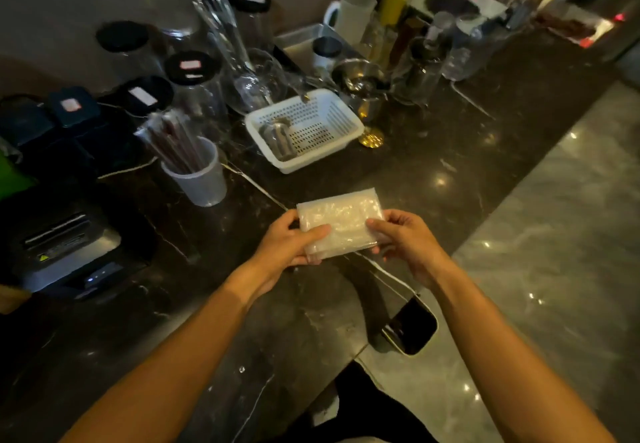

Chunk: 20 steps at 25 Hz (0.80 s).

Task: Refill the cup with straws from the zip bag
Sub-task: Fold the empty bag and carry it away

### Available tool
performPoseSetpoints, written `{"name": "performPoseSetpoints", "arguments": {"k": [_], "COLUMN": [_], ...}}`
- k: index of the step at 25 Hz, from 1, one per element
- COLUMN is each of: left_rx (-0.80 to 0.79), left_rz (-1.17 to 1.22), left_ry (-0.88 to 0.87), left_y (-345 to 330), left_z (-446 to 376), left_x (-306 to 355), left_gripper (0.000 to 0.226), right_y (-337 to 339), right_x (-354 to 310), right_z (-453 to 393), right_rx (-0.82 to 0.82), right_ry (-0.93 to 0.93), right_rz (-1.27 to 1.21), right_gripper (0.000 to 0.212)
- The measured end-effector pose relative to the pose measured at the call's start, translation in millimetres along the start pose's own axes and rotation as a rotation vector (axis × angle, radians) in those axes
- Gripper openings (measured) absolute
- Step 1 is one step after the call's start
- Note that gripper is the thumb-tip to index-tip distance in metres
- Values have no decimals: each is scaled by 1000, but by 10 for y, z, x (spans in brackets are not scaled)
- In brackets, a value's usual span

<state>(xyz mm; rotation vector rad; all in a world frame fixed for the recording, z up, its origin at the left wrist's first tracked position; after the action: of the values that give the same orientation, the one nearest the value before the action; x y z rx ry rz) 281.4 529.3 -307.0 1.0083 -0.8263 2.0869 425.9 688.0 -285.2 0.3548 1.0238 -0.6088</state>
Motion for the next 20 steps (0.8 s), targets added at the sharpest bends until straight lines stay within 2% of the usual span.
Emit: {"name": "performPoseSetpoints", "arguments": {"k": [4,12,16,20], "left_rx": [-114,-132,-189,-188], "left_rz": [-139,-304,-367,-439], "left_ry": [-39,-92,-8,120], "left_y": [-563,-1715,-2632,-3452], "left_z": [-126,-490,-739,-1144], "left_x": [-89,-189,-473,-1074], "left_gripper": [46,33,30,25], "right_y": [590,1710,2572,3359], "right_x": [292,711,1125,1738], "right_z": [273,579,689,882], "right_rx": [132,361,476,587], "right_ry": [14,26,-41,-123], "right_rz": [-47,-229,-323,-390], "right_gripper": [4,3,8,17]}}
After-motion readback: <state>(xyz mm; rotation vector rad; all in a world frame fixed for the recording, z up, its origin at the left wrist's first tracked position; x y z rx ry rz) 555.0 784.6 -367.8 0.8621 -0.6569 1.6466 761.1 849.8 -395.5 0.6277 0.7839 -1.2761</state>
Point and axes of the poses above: each hand's wrist, its own z-axis away from the middle knuckle, its own y-axis out of the back of the hand, x = y × z, the point moved 10 cm from there along -z, towards the middle knuckle, and after that the axes turned 4 degrees about -x, right-handed, at the moved point
